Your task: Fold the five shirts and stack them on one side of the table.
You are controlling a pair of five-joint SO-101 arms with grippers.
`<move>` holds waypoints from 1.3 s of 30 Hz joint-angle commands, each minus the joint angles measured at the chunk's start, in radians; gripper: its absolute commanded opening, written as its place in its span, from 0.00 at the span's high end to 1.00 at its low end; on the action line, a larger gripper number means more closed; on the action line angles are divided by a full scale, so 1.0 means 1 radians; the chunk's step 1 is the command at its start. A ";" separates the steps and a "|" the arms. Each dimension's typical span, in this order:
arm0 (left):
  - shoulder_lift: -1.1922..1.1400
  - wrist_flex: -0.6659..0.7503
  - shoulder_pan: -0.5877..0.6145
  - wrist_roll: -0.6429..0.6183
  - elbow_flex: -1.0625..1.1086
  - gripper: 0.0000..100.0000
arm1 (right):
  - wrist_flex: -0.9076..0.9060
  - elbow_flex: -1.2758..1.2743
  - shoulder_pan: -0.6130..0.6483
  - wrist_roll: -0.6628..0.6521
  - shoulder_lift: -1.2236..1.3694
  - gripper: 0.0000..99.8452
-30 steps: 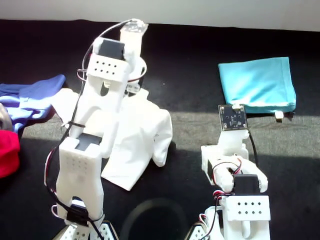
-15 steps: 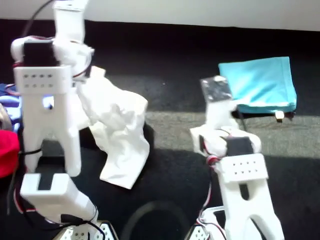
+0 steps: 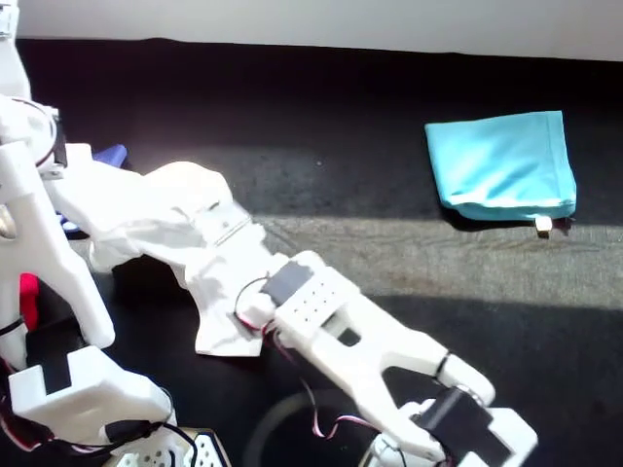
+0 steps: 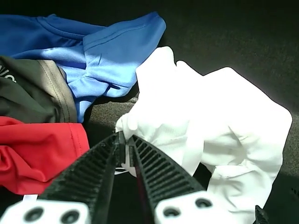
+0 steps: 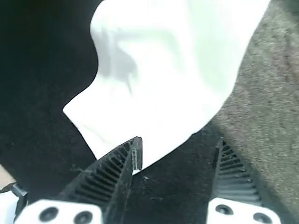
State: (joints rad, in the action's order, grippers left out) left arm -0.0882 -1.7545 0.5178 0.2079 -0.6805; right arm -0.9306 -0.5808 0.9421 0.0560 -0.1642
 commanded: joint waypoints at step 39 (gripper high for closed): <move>0.166 0.064 -0.223 -0.011 -0.139 0.99 | -0.524 1.277 -0.808 -0.232 0.260 0.99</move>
State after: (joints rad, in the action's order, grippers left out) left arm -0.0084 -1.7024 0.3721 0.2079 -0.7526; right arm -1.3740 0.4703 0.1979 -0.1281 0.0997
